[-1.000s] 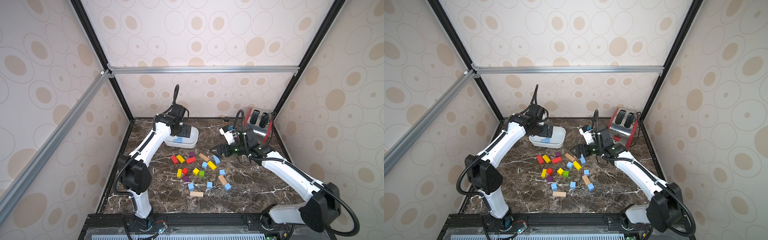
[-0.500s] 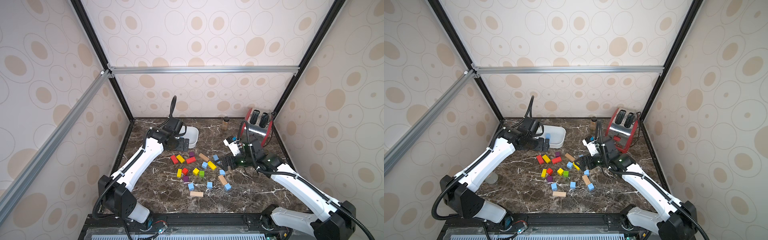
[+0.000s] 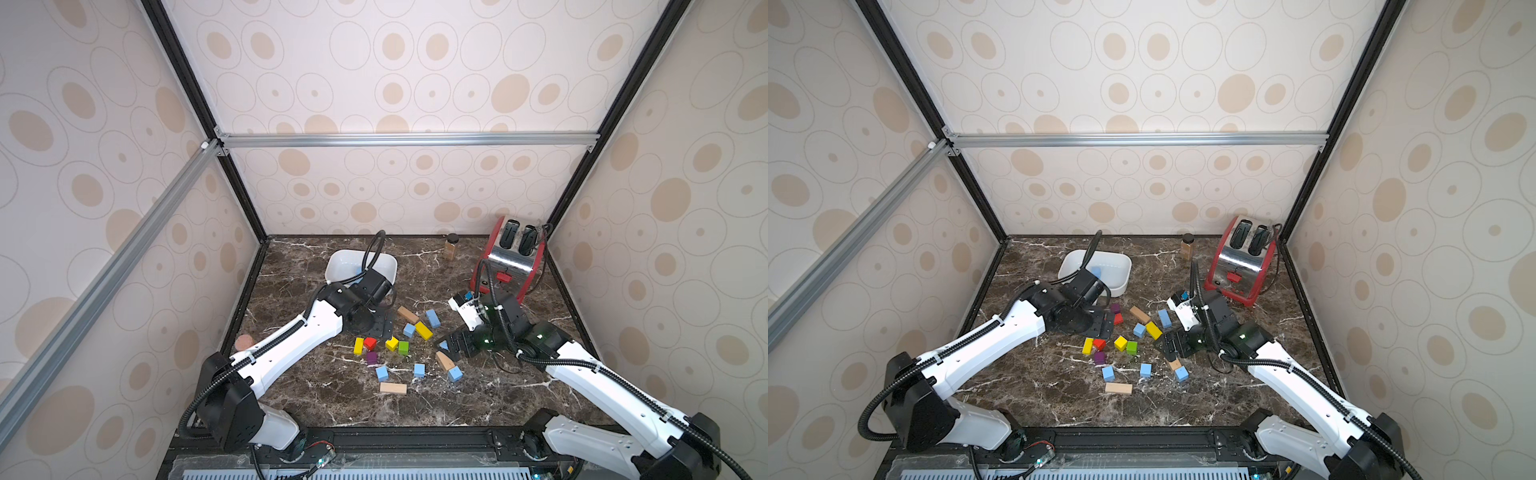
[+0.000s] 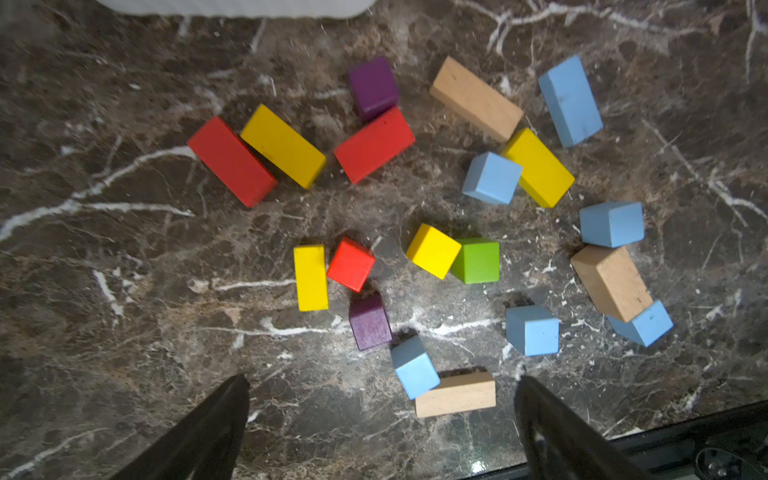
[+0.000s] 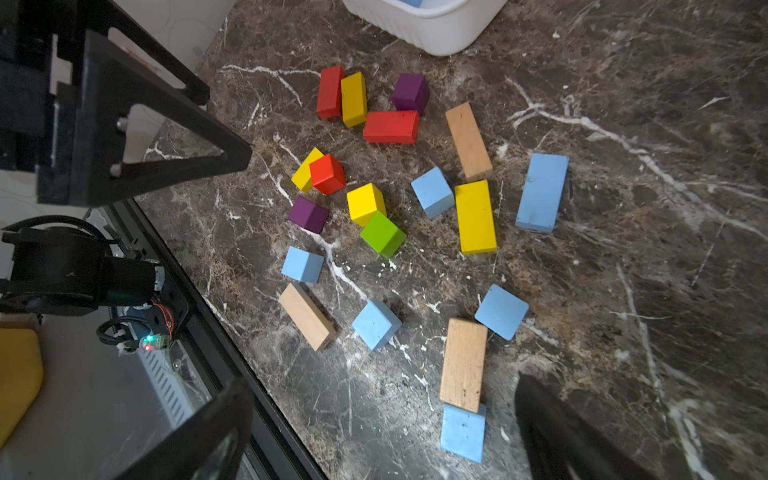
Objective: Pick out the blue building blocks
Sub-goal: Pick up the building block from the center of the board.
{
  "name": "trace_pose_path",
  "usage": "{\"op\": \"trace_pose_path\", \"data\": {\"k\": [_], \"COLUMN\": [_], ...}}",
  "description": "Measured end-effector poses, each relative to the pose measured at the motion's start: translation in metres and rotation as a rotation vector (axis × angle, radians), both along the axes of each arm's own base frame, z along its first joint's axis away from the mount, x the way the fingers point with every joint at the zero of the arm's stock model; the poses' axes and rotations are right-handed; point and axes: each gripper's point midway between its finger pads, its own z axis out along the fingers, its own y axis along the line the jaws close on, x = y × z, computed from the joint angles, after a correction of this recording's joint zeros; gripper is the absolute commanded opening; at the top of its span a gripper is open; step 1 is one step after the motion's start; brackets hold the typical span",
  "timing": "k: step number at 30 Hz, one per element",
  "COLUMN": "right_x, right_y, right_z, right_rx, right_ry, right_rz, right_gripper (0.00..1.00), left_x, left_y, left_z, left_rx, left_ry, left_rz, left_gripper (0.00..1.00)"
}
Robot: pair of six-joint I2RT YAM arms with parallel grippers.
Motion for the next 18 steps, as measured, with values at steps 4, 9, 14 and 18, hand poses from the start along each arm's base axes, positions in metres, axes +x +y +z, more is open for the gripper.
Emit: {"op": "trace_pose_path", "data": {"k": [4,9,14,18], "right_x": [-0.008,-0.020,-0.032,-0.037], "right_y": [-0.002,-0.006,-0.005,0.001], "right_z": [-0.010,-0.026,-0.038,-0.042], "right_rx": [-0.016,-0.031,-0.035,-0.018], "right_ry": [0.019,0.051,0.083,0.093], "right_rz": [0.002,0.003,0.018,0.031], "right_gripper": [1.00,1.00,1.00,1.00], "left_x": [-0.013,-0.033,-0.046,-0.055], "left_y": [-0.002,0.005,0.002,-0.006], "left_z": [-0.012,-0.030,-0.047,-0.056], "left_rx": [-0.018,-0.056,-0.084,-0.104], "left_ry": [0.029,0.075,0.121,0.145], "left_rz": [0.042,0.116,0.154,0.159], "left_gripper": [0.95,0.94,0.93,0.93]}}
